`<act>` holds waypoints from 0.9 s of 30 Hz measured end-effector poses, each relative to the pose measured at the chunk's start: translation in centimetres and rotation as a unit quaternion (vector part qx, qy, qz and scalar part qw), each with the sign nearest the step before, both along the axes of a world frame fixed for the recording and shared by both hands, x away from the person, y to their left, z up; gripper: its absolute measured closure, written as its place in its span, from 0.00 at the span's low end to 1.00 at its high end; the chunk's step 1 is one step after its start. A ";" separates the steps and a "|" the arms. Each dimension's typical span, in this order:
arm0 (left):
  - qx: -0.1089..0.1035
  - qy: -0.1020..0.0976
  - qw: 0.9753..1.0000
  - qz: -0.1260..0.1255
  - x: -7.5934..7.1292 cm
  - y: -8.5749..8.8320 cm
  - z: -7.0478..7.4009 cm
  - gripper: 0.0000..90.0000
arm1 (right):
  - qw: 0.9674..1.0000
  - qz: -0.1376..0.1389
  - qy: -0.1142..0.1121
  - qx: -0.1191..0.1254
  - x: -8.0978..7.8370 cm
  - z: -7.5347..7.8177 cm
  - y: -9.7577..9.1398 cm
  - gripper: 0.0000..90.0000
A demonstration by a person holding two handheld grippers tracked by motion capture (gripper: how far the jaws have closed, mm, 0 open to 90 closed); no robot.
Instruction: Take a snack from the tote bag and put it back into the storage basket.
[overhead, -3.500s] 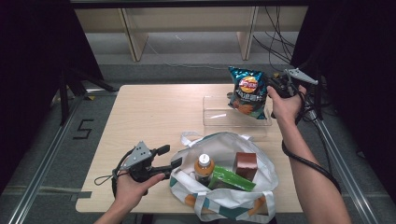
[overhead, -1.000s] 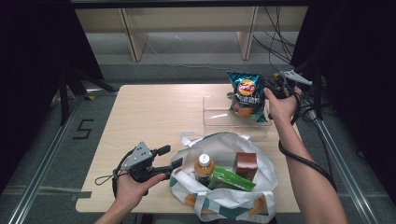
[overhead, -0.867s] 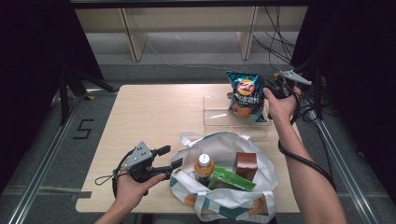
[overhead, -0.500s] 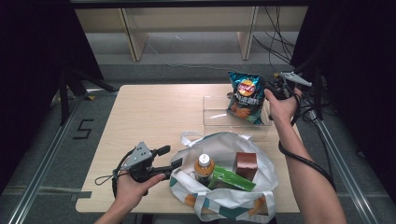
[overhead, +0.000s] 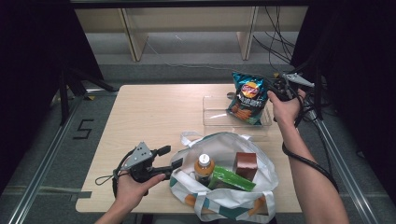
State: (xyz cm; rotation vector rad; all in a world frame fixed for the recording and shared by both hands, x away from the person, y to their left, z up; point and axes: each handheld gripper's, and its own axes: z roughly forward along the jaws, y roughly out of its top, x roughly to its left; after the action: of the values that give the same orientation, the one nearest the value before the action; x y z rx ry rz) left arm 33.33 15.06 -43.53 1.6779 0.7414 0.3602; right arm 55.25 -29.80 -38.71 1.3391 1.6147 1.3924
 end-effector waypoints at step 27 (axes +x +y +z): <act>0.000 -0.002 1.000 0.005 -0.1 0.0 0.2 0.35 | 1.000 0.027 -0.007 0.001 -4.7 2.9 -1.3 0.44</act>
State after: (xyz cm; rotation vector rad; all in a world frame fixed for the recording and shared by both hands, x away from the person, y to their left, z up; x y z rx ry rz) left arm 33.25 15.04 -43.30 1.6728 0.7480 0.3705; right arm 50.58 -31.14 -35.77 1.2926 1.6518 1.4321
